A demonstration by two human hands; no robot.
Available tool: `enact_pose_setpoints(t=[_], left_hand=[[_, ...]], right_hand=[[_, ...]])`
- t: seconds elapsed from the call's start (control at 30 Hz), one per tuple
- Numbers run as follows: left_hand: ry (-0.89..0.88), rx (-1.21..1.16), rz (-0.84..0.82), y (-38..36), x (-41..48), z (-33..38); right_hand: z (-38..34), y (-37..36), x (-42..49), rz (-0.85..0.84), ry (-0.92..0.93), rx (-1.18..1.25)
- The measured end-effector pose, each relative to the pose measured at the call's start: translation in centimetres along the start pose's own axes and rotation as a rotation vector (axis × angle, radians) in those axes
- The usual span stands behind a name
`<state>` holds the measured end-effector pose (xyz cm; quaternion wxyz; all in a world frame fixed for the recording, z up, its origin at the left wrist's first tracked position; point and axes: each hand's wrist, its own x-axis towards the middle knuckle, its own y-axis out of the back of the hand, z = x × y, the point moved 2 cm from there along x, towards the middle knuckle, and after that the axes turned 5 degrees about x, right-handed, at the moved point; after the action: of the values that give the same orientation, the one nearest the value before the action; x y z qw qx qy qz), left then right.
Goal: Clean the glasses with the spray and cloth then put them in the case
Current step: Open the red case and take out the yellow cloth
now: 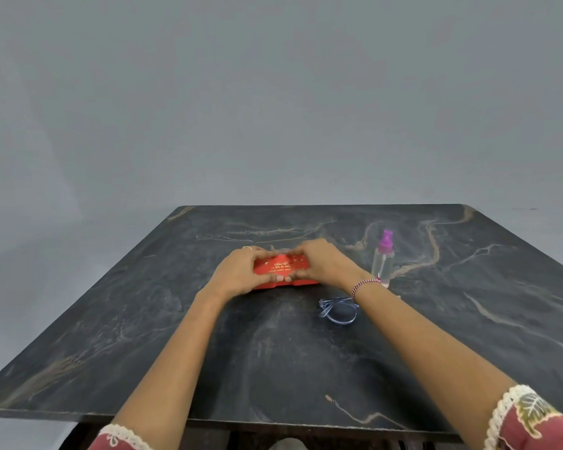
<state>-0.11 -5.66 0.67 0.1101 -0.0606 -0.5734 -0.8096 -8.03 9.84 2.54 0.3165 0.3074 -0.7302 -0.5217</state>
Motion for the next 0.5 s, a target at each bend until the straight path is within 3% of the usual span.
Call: enact_pose_setpoints(t=[0.17,0.5], left_hand=[[0.050,-0.059,-0.015,0.8,-1.3,-2.0],[0.107,-0.193,0.105,0.1,-2.3,-3.6]], right_hand=[[-1.6,-0.7,1.0,-0.033,0.042,-0.023],[-2.6,-1.6,1.0,-0.024,0.119,-0.121]])
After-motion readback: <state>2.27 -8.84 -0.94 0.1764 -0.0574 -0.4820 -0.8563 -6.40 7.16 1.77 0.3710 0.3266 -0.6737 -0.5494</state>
